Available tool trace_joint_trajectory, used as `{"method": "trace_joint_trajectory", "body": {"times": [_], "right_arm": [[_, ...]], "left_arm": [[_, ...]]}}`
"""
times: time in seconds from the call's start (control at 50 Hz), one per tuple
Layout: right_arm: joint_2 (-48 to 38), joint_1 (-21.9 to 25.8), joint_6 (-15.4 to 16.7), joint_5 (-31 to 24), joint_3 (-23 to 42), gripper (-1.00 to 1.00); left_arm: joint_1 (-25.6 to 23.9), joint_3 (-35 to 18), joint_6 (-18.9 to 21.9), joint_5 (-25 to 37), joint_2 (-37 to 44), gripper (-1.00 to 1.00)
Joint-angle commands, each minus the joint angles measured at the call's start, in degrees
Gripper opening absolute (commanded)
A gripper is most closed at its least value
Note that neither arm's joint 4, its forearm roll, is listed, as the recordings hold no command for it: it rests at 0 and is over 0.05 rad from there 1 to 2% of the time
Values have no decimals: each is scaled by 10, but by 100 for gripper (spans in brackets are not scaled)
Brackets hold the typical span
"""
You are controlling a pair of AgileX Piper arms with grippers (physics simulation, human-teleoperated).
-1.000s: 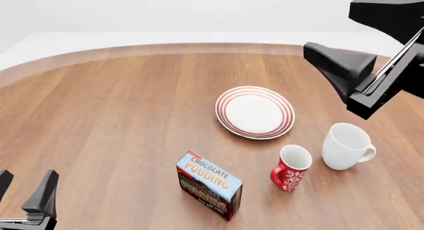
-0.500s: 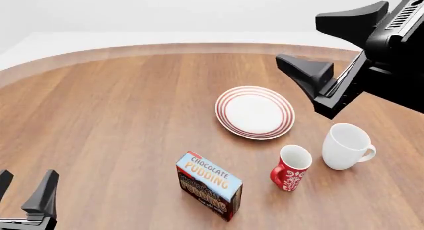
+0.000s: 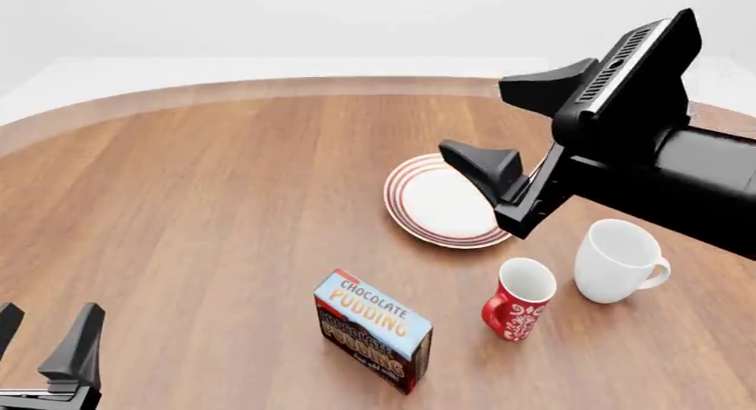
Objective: Put the chocolate pudding to the right of the plate.
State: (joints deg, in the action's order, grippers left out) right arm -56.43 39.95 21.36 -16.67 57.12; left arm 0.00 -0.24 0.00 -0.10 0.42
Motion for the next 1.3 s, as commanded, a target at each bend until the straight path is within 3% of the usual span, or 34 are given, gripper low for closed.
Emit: {"method": "trace_joint_trajectory", "body": {"times": [0.02, 1.3], "right_arm": [[-11, 9, -25, 21, -32, 100], [-113, 37, -76, 125, -108, 100]], "left_arm": [[0, 0, 0, 0, 0, 100], [0, 0, 0, 0, 0, 100]]}}
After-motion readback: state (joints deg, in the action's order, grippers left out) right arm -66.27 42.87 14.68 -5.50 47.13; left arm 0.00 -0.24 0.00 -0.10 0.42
